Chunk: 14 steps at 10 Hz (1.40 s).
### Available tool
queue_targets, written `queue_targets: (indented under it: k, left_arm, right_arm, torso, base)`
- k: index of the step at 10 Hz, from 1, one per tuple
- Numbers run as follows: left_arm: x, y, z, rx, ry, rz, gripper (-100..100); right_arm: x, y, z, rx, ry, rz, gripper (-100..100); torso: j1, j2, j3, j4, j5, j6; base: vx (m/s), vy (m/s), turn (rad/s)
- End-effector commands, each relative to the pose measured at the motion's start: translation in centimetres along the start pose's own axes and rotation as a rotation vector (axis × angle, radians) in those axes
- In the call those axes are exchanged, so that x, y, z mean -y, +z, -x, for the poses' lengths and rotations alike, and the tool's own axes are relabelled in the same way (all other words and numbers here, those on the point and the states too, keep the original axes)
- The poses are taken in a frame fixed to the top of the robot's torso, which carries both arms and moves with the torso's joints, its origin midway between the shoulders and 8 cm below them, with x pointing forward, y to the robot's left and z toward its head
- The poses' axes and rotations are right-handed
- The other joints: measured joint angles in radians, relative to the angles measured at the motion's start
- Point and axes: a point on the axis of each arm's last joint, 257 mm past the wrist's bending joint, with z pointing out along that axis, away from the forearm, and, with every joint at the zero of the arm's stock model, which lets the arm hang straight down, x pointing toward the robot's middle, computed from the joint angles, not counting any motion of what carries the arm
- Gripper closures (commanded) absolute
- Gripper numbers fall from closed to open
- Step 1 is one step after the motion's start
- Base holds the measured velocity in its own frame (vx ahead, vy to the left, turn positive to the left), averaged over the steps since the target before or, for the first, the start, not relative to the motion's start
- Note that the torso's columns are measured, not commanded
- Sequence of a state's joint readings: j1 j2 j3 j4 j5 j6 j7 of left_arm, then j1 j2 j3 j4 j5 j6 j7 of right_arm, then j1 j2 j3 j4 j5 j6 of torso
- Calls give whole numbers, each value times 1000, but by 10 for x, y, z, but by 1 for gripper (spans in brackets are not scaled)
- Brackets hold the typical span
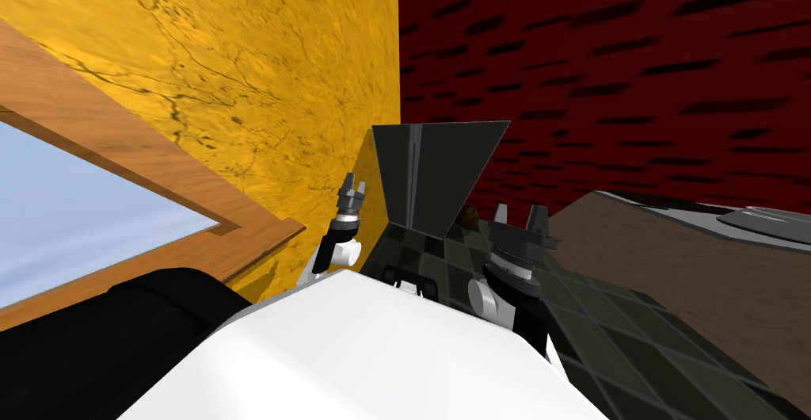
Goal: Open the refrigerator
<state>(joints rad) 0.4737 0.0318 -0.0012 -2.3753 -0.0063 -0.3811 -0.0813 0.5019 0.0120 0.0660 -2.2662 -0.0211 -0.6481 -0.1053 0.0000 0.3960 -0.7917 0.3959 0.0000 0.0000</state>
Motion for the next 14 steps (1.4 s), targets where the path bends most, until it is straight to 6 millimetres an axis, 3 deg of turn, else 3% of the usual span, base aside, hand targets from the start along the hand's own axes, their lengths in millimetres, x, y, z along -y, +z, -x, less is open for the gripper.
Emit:
queue_targets:
  k: [1,3,4,7,8,9,10,11,12,13,14]
  left_arm:
    - [0,0,0,0,0,0,0]
    - [0,0,0,0,0,0,0]
    - [-10,7,-8,-38,-19,11,-100]
    - [-41,21,-19,-93,-64,62,-100]
    - [-36,26,-20,-95,-69,43,-100]
    - [-50,31,-23,-112,-85,72,-100]
    - [-46,35,-25,-113,-88,58,-100]
    - [-62,42,-27,-129,-106,90,-100]
    - [-58,46,-29,-130,-109,75,-100]
    - [-75,53,-31,-144,-126,112,-100]
    - [-70,58,-33,-146,-129,95,-100]
  right_arm:
    - [0,0,0,0,0,0,0]
    - [0,0,0,0,0,0,0]
    - [0,0,0,0,0,0,0]
    - [0,0,0,0,0,-1,0]
    - [0,0,0,0,0,-1,0]
    - [0,0,0,0,0,-1,0]
    - [0,0,0,0,0,-1,0]
    - [0,0,0,0,0,-1,0]
    - [0,0,0,0,0,-1,0]
    - [0,0,0,0,0,-1,0]
    - [0,0,0,0,0,-1,0]
  torso:
    - [0,74,-147,74,0,0]
    - [0,222,-443,221,0,0]
    - [0,295,-590,295,0,0]
    - [-2,339,-684,340,-1,0]
    - [-2,341,-684,342,-1,0]
    - [1,342,-684,342,0,0]
    - [2,342,-684,342,1,0]
    - [2,343,-684,342,1,0]
    - [0,342,-684,342,0,0]
    - [0,342,-684,342,0,0]
    - [-1,342,-684,342,0,0]
  base:
    - [0,0,0]
    - [0,0,0]
    - [17,-25,22]
    - [32,-76,30]
    - [27,-59,14]
    - [33,-44,24]
    - [25,-32,16]
    - [24,-45,27]
    - [20,-44,17]
    - [33,-65,40]
    - [31,-58,20]
